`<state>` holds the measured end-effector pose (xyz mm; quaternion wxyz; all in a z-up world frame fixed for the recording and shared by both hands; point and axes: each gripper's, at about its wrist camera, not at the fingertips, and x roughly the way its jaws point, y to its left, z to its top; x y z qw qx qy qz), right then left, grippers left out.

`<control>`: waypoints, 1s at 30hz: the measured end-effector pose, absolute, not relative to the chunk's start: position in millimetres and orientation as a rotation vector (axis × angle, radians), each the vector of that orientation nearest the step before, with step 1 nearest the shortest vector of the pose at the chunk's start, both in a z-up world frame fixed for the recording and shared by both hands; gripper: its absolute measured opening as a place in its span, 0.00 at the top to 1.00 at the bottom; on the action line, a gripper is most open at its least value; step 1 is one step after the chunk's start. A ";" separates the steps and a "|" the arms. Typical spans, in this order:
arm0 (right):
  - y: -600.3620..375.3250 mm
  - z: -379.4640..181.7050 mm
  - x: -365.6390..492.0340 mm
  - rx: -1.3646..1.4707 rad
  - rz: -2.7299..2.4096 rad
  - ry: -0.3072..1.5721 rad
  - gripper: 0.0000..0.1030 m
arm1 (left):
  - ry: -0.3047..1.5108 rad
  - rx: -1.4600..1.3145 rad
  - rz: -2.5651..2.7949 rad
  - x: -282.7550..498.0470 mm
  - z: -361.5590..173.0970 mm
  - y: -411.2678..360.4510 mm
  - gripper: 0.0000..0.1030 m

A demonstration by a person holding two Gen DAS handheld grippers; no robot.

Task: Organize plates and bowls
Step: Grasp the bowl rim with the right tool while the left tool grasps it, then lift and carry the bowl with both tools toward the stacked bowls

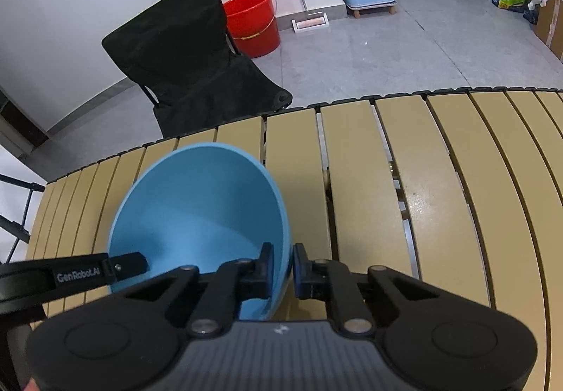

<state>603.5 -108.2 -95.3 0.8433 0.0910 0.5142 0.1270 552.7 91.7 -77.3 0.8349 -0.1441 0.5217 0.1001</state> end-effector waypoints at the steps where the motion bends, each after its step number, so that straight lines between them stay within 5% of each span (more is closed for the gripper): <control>1: -107.9 -95.4 603.7 0.190 0.265 1.085 0.91 | 1.104 -0.304 0.211 553.1 -77.5 91.6 0.94; 30: -117.6 -60.7 575.4 0.190 0.260 1.037 0.91 | 1.043 -0.300 0.200 514.0 -36.6 86.7 0.93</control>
